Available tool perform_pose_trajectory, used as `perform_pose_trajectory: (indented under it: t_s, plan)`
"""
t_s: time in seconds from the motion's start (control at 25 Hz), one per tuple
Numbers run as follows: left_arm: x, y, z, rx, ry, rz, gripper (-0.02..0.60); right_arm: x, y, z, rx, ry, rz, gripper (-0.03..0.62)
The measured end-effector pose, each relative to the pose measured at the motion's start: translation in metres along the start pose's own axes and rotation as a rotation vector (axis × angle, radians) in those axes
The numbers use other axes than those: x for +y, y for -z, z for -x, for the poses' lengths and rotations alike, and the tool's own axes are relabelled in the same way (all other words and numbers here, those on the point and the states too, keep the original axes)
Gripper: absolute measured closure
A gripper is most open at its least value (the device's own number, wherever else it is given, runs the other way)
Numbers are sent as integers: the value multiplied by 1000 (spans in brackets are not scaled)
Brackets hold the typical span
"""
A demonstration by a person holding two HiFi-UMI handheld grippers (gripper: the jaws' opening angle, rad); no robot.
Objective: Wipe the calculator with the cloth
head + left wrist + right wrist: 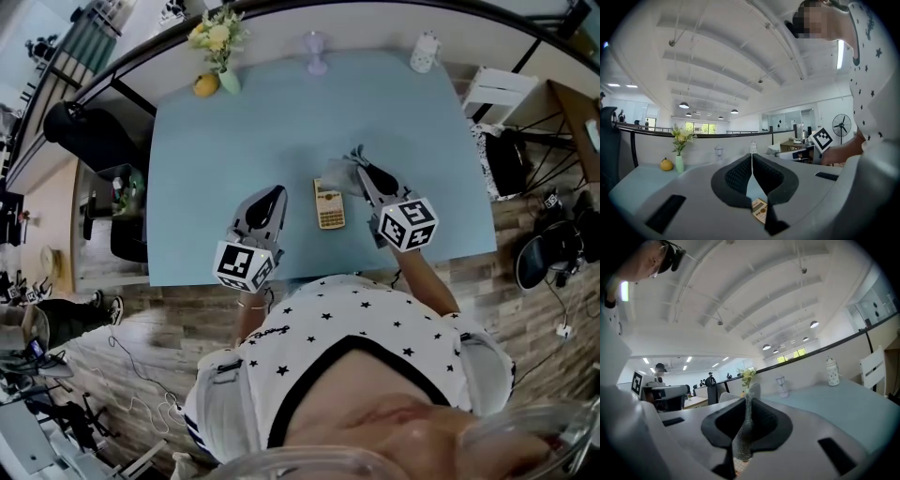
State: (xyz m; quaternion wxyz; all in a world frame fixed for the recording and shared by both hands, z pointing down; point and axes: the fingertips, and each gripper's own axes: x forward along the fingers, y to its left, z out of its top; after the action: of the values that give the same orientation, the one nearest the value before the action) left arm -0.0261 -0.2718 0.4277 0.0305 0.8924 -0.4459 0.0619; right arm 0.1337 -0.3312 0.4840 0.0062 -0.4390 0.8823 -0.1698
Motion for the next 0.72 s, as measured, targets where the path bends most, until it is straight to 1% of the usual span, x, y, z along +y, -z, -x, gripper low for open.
perform_pose_trajectory:
  t_s: [0.08,0.24,0.72]
  plan:
    - [1,0,0,1,-3,0,551,6,-11,1,-25,-8,26,560]
    - [2,1,1,7,-10,1,551,14,-23,4,-61,-25,45,560]
    - [3,0,0,5,-14,2,551,21,-30,4,-77,-39,74,560]
